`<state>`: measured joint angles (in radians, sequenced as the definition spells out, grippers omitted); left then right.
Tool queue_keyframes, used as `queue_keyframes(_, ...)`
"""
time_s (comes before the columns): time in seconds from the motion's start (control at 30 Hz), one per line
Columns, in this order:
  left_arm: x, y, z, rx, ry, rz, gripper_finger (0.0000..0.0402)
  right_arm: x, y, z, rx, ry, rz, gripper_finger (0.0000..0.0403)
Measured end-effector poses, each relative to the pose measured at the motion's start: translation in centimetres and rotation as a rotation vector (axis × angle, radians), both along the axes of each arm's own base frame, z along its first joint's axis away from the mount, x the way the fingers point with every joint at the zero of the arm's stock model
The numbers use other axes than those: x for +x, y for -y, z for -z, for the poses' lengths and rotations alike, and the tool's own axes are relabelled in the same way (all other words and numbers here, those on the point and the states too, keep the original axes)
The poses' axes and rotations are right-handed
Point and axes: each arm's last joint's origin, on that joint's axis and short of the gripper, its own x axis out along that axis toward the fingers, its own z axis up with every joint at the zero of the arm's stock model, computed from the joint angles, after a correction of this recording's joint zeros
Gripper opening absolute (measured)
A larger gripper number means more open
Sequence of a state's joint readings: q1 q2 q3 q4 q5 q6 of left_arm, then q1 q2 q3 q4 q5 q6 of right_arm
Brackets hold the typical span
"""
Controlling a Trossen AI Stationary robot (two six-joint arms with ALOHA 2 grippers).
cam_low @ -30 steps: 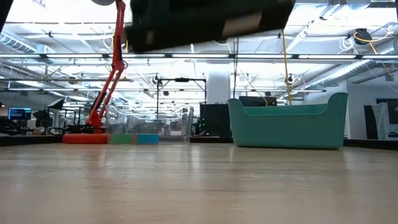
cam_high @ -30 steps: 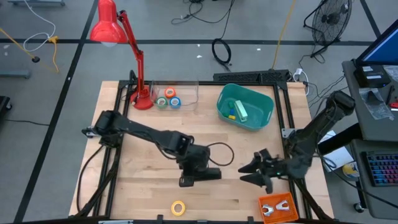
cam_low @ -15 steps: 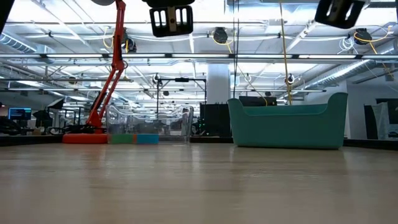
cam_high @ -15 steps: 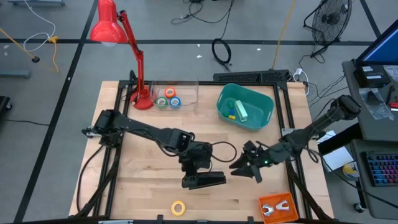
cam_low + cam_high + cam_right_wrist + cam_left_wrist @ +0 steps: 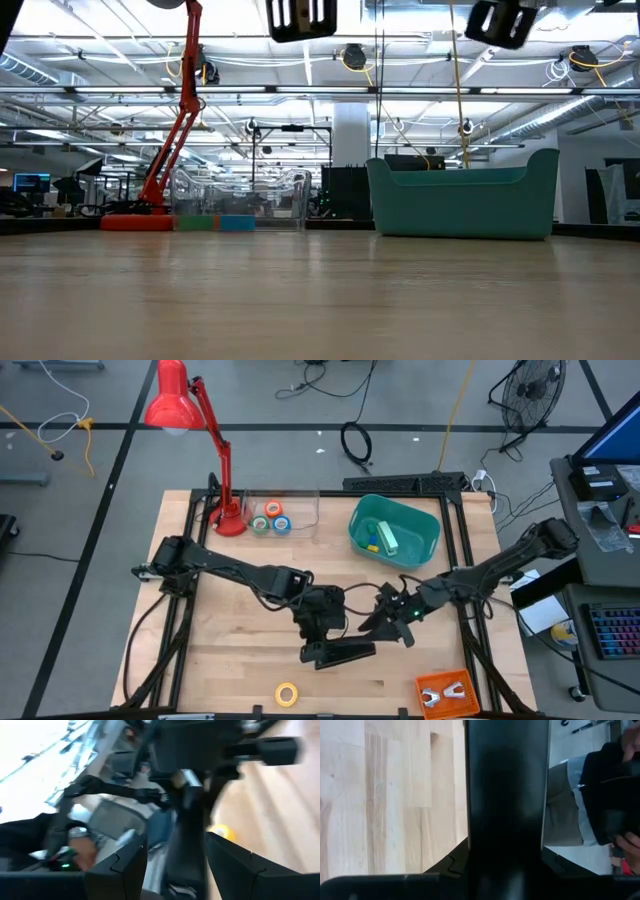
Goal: Pick and place Stapler, Stapler remover, tape
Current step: Put the black stapler into the green bin
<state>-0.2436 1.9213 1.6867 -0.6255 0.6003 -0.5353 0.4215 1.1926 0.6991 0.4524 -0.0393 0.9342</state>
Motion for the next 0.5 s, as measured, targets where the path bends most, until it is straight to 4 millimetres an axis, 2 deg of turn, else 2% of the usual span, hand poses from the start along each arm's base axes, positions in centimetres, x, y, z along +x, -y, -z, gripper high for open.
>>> queue_keyframes(0.3, -0.1, 0.1, 0.1, -0.023, -0.026, 0.005, 0.0124, 3.4, -1.2, 1.2, 0.015, -0.052, -0.124, 0.0192)
queue_keyframes(0.5, 0.0, 0.0, 0.1, -0.011, -0.025, -0.022, 0.0124, 4.2, -1.6, 2.3, 0.006, -0.118, -0.188, 0.0206)
